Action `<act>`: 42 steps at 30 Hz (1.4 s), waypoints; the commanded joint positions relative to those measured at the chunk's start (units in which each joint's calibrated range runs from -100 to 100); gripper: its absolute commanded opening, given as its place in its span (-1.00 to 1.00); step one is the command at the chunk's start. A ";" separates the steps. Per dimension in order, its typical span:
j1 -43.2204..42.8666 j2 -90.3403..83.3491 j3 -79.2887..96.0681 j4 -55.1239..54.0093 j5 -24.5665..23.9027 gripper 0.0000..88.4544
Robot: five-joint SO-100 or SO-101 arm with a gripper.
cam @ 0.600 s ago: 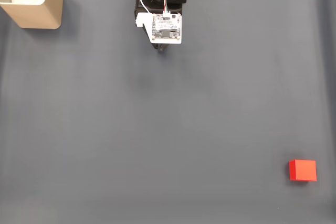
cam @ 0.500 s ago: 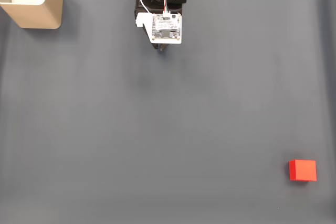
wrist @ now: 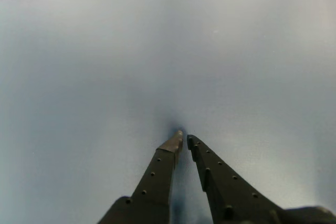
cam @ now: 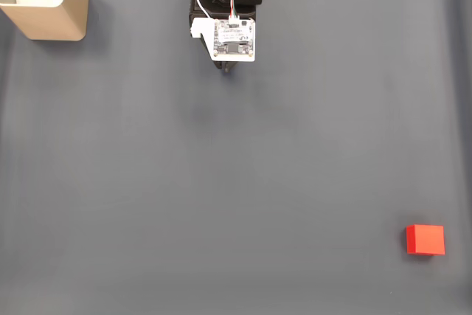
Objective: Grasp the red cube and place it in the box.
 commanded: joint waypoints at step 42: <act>0.57 0.17 0.54 0.87 -0.98 -1.00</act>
